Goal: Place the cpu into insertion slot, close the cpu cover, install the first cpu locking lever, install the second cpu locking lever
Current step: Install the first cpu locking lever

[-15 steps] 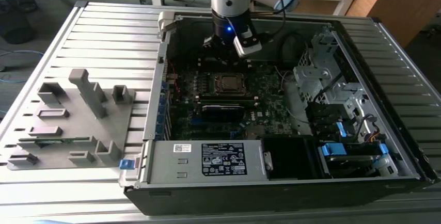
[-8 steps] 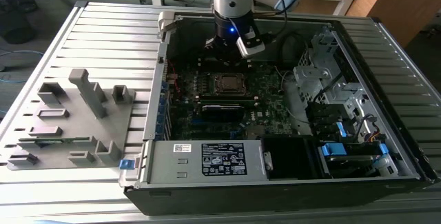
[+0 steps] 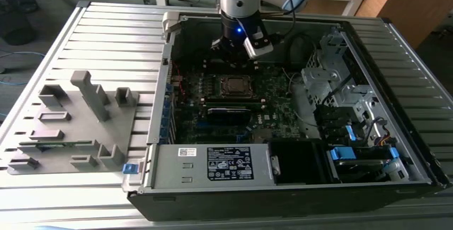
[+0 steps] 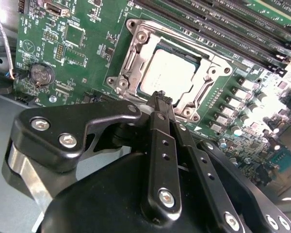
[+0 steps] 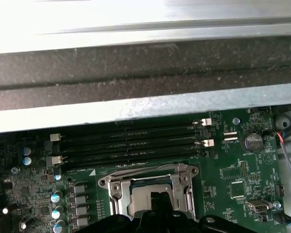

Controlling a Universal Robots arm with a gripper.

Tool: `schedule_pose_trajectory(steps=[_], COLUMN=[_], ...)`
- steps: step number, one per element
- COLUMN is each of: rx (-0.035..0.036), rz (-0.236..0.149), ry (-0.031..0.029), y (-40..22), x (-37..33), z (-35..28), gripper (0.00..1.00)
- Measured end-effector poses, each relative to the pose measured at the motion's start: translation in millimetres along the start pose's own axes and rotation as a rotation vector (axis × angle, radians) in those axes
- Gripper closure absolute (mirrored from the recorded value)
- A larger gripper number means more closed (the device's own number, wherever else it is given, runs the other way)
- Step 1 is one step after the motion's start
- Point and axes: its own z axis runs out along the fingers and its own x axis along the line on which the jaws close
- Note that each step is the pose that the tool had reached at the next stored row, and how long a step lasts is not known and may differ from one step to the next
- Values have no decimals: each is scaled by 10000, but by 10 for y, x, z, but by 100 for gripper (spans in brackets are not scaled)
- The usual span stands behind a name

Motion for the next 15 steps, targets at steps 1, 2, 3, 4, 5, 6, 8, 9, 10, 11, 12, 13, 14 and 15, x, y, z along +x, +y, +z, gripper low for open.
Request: schedule_pose_trajectory(steps=[1,2,3,4,5,6,8,9,10,11,12,13,14,15], rx=[0,1,-1,-1,-1,-1,6,16,29,43,52,54,55,54], rz=[0,1,1,1,1,0,-1,1,5,7,9,10,10,10], ry=[-1,1,0,0,0,0,43,113,202,308,368,377,386,392], y=[0,1,1,1,1,1,1,1,1,1,1,1,1,1], x=[-1,-2,-2,-2,-3,-3,-4,-4,-5,-7,-8,-8,-8,-8], z=[-7,-12,-12,-12,-12,-13,-13,-13,-13,-11,-12,-12,-12,-12], gripper=[89,89,89,89,89,89,89,89,89,89,89,89,89,89])
